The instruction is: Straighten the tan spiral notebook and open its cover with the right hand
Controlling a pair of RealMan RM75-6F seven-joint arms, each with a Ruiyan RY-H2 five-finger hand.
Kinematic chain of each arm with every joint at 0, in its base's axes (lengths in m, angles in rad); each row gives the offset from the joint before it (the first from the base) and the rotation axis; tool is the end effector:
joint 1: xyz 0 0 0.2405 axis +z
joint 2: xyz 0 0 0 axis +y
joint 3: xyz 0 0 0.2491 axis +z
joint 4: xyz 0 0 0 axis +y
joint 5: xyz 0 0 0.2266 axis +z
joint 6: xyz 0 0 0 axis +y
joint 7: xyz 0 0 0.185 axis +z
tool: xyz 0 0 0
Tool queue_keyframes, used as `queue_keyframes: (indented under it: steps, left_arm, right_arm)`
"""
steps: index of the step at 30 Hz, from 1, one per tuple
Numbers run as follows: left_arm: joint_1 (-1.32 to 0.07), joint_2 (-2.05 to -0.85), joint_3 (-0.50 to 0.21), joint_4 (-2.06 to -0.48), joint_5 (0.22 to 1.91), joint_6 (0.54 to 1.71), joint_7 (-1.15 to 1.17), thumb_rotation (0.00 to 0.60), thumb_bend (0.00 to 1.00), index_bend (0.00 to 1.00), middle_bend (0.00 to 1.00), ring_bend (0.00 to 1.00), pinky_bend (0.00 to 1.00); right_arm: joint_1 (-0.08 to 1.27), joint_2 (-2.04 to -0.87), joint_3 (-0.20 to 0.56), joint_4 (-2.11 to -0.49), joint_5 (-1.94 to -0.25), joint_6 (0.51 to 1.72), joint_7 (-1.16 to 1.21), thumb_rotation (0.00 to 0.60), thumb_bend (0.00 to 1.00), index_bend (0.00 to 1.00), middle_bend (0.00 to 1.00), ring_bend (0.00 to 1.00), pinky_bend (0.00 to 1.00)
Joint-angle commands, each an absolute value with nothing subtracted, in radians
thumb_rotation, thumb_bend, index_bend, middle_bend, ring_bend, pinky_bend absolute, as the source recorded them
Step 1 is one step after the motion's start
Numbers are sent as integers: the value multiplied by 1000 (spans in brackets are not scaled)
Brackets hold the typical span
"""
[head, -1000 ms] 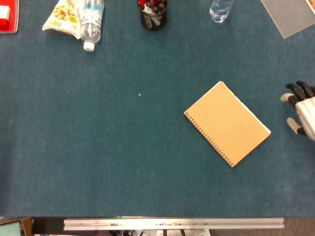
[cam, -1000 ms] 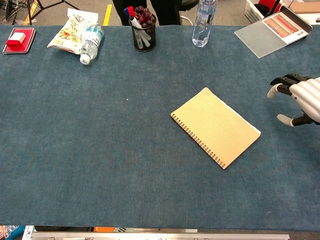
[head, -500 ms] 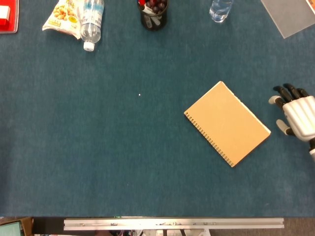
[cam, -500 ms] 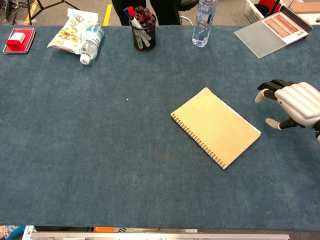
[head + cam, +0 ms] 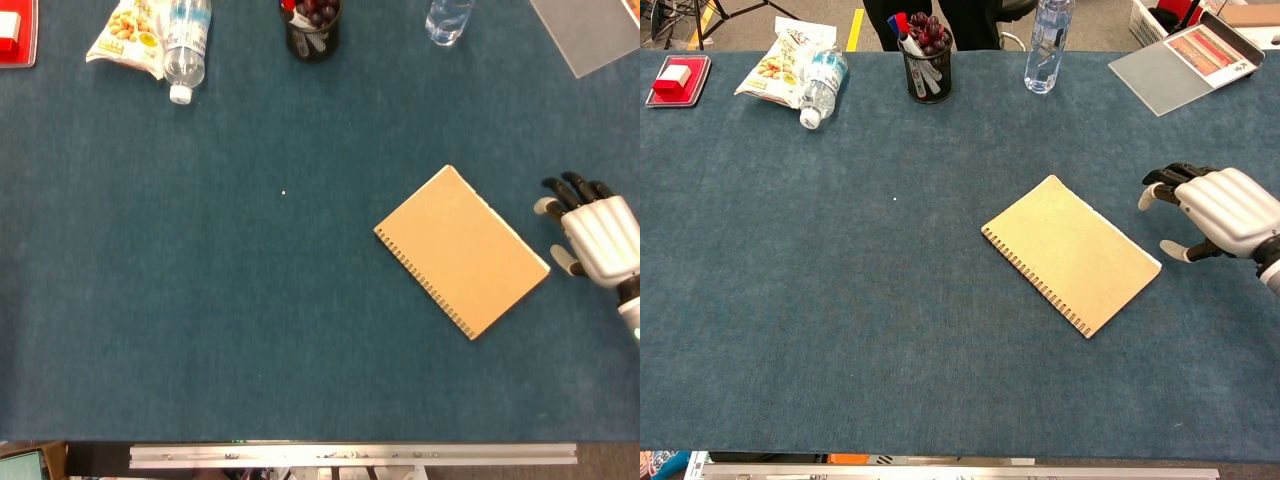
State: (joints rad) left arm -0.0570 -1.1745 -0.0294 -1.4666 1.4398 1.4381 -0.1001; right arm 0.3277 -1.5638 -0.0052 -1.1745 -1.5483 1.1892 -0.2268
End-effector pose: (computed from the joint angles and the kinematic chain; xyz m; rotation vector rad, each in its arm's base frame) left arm -0.3578 0.2097 0.1329 -1.3282 -0.9979 -0.8237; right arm -0.2942 -0.2798 -0.0289 1.8406 -0.7380 0.7070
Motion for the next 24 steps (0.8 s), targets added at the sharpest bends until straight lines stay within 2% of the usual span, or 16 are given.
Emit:
queue_keyframes:
  steps: [1, 24]
  left_arm:
    - [-57, -1175, -29, -1465, 1440, 1437, -101, 600, 357, 254, 60, 108, 279]
    - [-55, -1175, -31, -1459, 1436, 1432, -113, 600, 358, 254, 60, 108, 279]
  right_arm:
    - [330, -1567, -7, -1171, -1549, 1188, -227, 600, 231, 361, 211, 152, 288]
    - [339, -1592, -26, -1163, -1558, 1179, -212, 600, 232, 361, 211, 152, 288]
